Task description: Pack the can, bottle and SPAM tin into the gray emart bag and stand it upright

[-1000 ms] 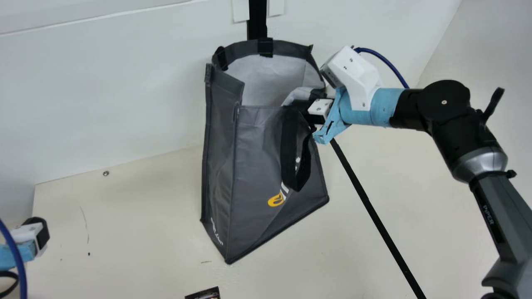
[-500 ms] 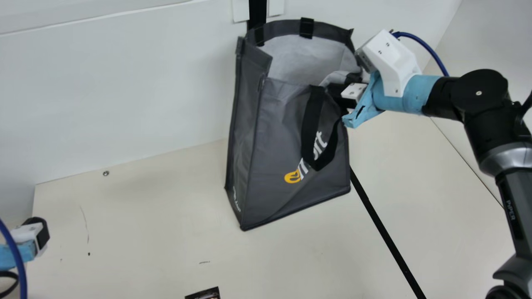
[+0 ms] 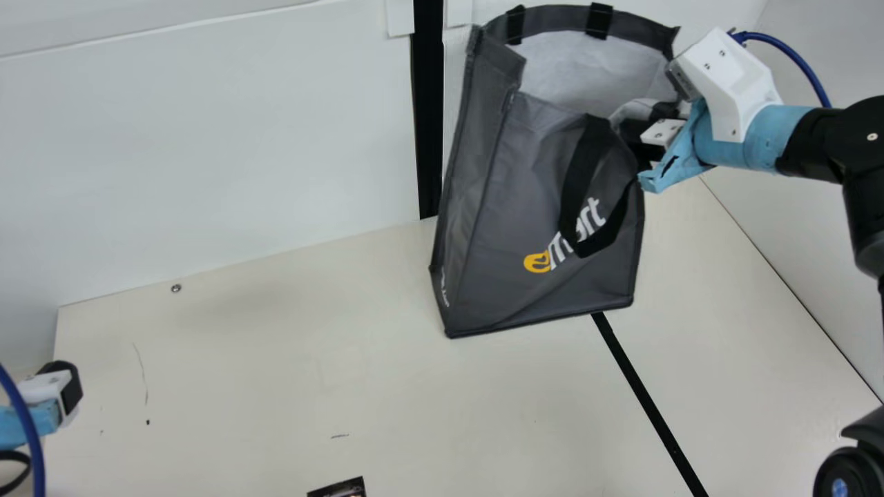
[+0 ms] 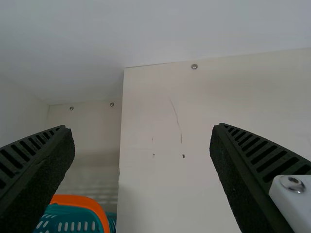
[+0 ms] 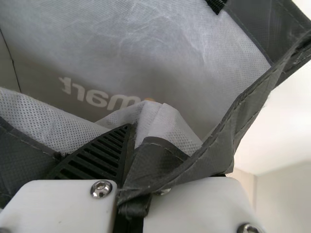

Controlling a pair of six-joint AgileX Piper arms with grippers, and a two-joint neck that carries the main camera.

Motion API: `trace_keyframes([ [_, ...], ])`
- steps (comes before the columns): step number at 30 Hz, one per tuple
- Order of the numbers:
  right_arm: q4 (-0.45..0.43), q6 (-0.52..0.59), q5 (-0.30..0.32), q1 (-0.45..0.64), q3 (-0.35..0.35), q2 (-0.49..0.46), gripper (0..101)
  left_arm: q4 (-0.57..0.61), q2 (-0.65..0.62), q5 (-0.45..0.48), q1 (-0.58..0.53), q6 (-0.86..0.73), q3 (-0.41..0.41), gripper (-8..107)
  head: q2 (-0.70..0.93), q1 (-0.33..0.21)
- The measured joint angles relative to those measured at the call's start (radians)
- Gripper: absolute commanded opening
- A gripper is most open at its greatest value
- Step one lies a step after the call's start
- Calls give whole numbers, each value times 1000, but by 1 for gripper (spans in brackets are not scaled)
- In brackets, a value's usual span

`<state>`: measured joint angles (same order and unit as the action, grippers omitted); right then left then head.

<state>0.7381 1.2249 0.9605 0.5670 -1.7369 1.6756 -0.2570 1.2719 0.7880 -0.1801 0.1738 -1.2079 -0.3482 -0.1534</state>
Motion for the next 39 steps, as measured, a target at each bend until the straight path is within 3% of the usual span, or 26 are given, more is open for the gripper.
trace_keyframes([
  [32, -215, 8, 83, 312, -272, 114, 0, 0, 0, 0, 0, 0, 0, 90, 0, 0],
  [39, -163, -3, 103, 340, -300, 136, 23, 0, 0, 0, 0, 0, 0, 90, 2, 0],
])
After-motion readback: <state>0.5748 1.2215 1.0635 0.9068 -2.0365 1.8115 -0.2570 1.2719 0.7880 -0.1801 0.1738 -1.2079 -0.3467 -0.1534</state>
